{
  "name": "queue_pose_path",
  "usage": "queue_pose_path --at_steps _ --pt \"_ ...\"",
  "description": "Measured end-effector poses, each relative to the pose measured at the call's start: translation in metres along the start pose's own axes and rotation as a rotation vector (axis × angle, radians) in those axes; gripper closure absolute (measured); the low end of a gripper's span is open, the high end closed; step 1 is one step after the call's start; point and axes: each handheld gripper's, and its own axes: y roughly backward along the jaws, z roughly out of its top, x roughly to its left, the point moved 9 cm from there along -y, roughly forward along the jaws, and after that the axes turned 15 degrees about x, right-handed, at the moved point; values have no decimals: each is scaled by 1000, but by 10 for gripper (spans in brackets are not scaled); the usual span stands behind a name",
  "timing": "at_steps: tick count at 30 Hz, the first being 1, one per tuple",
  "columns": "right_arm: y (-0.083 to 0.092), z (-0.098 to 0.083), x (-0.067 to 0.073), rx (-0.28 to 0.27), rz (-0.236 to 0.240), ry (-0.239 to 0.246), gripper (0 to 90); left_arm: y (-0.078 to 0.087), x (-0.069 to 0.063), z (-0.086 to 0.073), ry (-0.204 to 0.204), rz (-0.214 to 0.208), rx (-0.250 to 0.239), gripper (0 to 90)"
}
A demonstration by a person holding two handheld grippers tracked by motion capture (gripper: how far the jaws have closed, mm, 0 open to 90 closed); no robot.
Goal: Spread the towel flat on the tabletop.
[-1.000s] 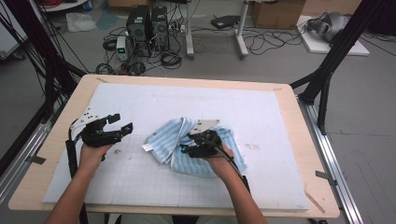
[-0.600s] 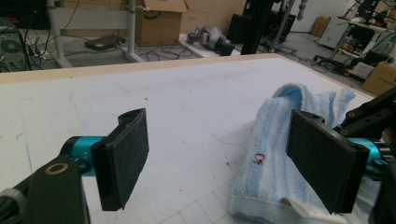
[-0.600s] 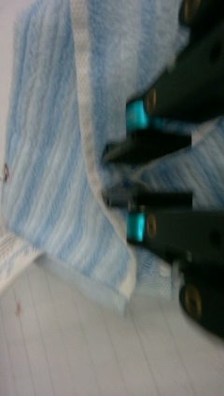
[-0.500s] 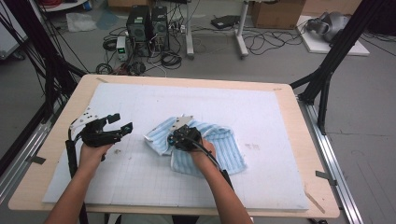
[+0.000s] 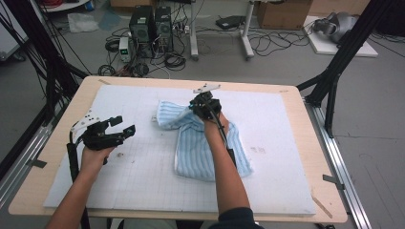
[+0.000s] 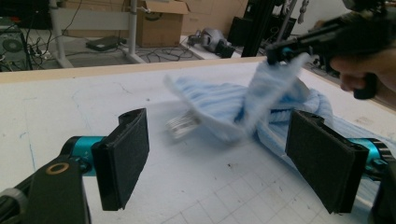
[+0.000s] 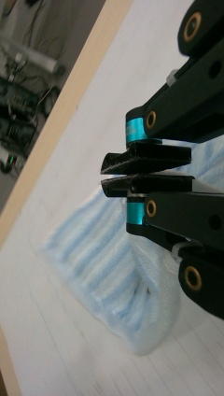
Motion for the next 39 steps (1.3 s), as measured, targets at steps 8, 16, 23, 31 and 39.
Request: queue_pose_path --at_steps 8,16,23,31,39 --pt "-2 -4 -55 18 -146 -200 788 0 0 0 3 -4 2 220" --pt "11 -12 -57 -43 -40 -203 559 -2 0 -1 0 -4 8 221" --pt "-5 -27 -15 28 178 -13 439 -3 -2 -2 -5 -5 18 221" --pt "-20 -41 -35 165 -55 8 846 -4 -2 -2 -3 -10 17 222" --pt "14 -46 -93 86 -300 -196 850 -5 -3 -3 -6 -13 25 227"
